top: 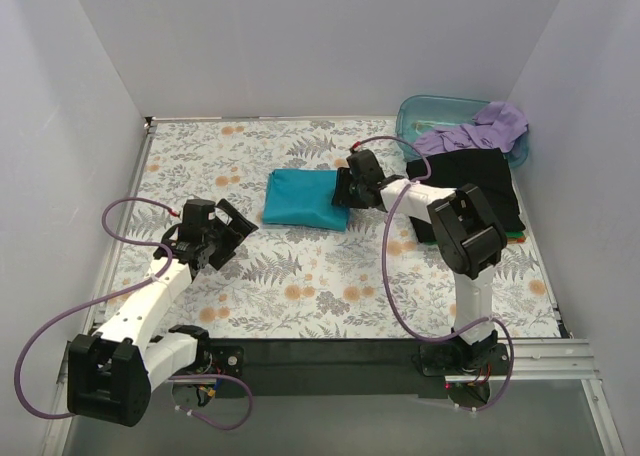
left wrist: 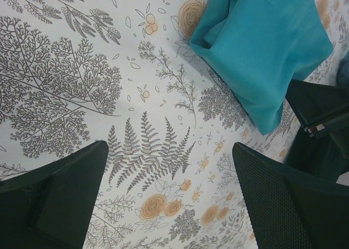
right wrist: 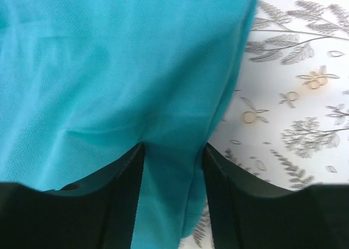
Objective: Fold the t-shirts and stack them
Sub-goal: Neatly place the folded tshirt to the corner
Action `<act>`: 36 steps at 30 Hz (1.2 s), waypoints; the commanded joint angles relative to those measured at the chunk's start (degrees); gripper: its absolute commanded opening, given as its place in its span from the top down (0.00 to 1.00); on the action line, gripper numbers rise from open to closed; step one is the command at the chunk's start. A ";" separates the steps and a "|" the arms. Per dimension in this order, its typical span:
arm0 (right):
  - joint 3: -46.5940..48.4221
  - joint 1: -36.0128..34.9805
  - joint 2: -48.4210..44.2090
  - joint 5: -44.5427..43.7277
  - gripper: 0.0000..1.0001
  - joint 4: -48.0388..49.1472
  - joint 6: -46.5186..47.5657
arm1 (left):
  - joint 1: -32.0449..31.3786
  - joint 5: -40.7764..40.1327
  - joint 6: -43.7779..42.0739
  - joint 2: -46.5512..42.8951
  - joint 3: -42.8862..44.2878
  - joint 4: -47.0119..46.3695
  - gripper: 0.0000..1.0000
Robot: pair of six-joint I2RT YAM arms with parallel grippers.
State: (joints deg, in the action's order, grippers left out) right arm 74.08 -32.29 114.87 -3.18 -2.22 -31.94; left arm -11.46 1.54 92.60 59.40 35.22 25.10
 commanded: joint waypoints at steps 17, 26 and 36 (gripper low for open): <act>1.61 -10.07 -2.59 -26.51 0.99 -15.45 29.64 | -0.23 -2.77 -0.40 -0.86 0.11 1.79 0.02; -17.12 -10.16 -25.63 -39.53 0.99 -16.76 42.74 | -0.23 -3.38 -0.58 -0.95 0.55 1.79 0.02; -14.68 -9.19 -32.16 -47.09 0.99 -16.68 50.13 | -0.22 -4.35 -0.40 -1.30 0.55 2.14 0.02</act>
State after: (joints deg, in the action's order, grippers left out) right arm 56.47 -41.63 84.75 -45.91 -19.68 14.00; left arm -11.46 -1.30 92.55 59.27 35.22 26.76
